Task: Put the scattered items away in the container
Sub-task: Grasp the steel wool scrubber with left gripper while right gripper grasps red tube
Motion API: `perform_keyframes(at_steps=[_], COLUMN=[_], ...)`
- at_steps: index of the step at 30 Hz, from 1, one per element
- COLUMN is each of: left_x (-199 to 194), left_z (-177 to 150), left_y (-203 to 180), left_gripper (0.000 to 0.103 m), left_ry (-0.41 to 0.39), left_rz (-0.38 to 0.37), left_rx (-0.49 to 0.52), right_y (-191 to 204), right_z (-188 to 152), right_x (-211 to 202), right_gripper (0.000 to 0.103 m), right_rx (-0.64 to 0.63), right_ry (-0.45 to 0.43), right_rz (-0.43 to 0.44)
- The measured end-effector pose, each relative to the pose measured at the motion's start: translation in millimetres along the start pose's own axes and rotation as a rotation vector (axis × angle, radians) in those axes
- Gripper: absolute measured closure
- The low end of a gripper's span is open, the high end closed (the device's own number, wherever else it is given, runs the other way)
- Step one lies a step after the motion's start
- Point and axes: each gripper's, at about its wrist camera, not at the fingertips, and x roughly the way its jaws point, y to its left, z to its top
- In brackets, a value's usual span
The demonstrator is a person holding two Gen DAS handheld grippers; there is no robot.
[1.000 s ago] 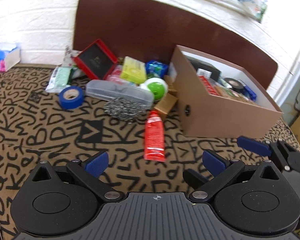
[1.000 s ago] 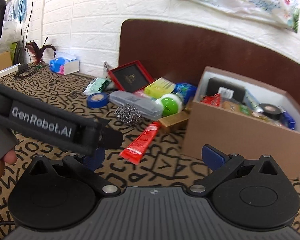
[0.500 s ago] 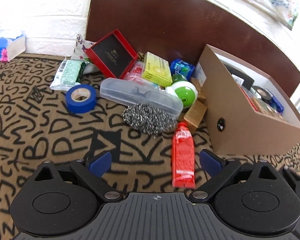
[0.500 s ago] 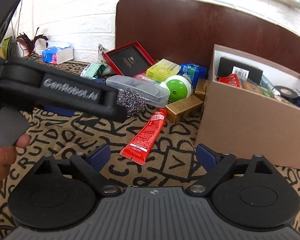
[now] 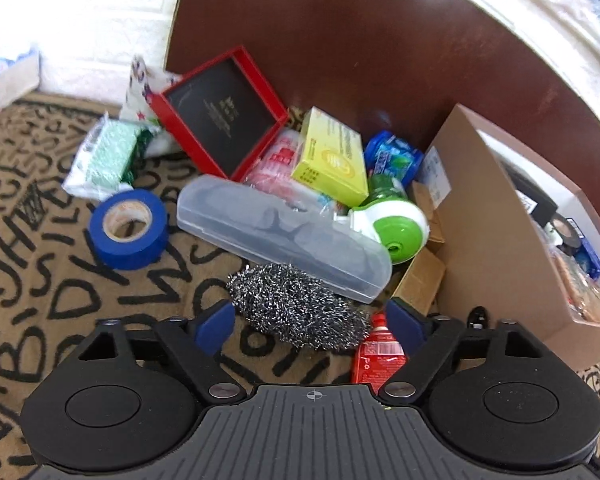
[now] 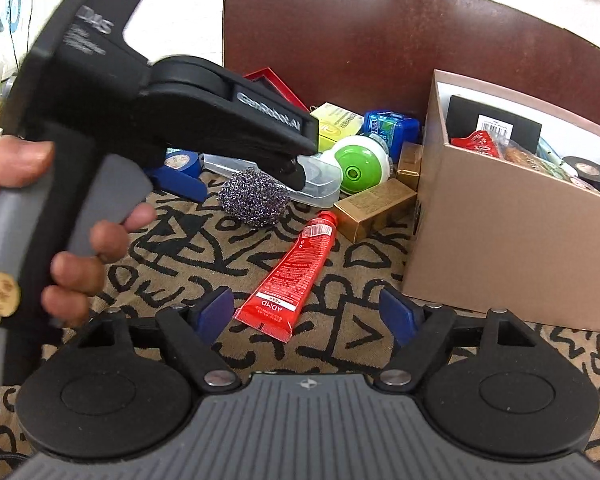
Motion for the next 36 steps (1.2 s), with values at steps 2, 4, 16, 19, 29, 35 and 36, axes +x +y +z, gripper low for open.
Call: perform_keyframes(at_steps=[2, 4, 16, 19, 29, 35, 36], left_x=[8, 13, -7, -10, -38, -73, -77], left_z=[1, -2, -18, -19, -37, -74, -80], left_y=[5, 12, 34, 41, 38, 17, 14], left_gripper=[0.024, 0.028, 0.058, 0.058, 0.074, 0.074, 0.073], left_ry=[0.029, 0.051, 0.037, 0.033, 0.091, 0.166, 0.177], left_rz=[-0.001, 0.004, 0.013, 0.002, -0.054, -0.123, -0.140], left_rx=[-0.025, -0.035, 0.028, -0.005, 0.036, 0.191, 0.207], right_y=[1, 1, -8, -7, -11, -18, -20], right_z=[0, 0, 7, 8, 5, -17, -22], right_x=[3, 7, 39, 41, 2, -37, -45], right_gripper=[0.023, 0.026, 0.039, 0.068, 0.092, 0.092, 0.092], right_rx=[0.001, 0.007, 0.105, 0.103, 0.046, 0.011, 0.010], right_ry=[0.004, 0.010, 0.030, 0.029, 0.025, 0.064, 0.072], right_rz=[0.002, 0.004, 0.021, 0.061, 0.108, 0.155, 0.157])
